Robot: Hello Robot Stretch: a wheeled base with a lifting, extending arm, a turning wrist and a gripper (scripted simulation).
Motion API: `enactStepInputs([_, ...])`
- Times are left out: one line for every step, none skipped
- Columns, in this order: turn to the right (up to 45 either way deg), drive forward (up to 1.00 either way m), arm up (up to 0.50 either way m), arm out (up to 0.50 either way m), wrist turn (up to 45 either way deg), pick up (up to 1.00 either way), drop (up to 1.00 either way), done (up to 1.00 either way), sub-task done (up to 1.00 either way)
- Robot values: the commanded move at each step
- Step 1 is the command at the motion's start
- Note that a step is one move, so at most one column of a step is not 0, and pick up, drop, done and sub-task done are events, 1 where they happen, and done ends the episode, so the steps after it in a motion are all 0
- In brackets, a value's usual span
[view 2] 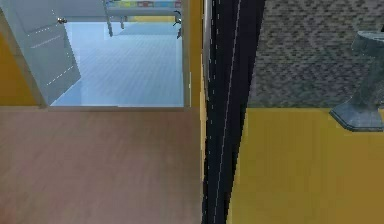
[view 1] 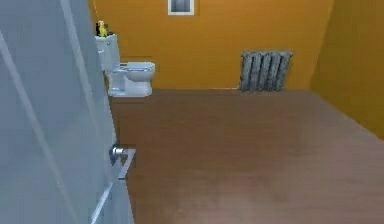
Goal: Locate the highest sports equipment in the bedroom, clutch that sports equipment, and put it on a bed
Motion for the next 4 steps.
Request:
enactStepInputs([0.0, 0.05, 0.00, 0.00, 0.0, 0.00, 0.00, 0.00, 0.00])
enactStepInputs([45.0, 0.00, 0.00, 0.00, 0.0, 0.00, 0.00, 0.00, 0.00])
enactStepInputs([12.0, 0.00, 0.00, 0.00, 0.0, 0.00, 0.00, 0.00, 0.00])
enactStepInputs([0.0, 0.40, 0.00, 0.00, 0.0, 0.00, 0.00, 0.00, 0.00])
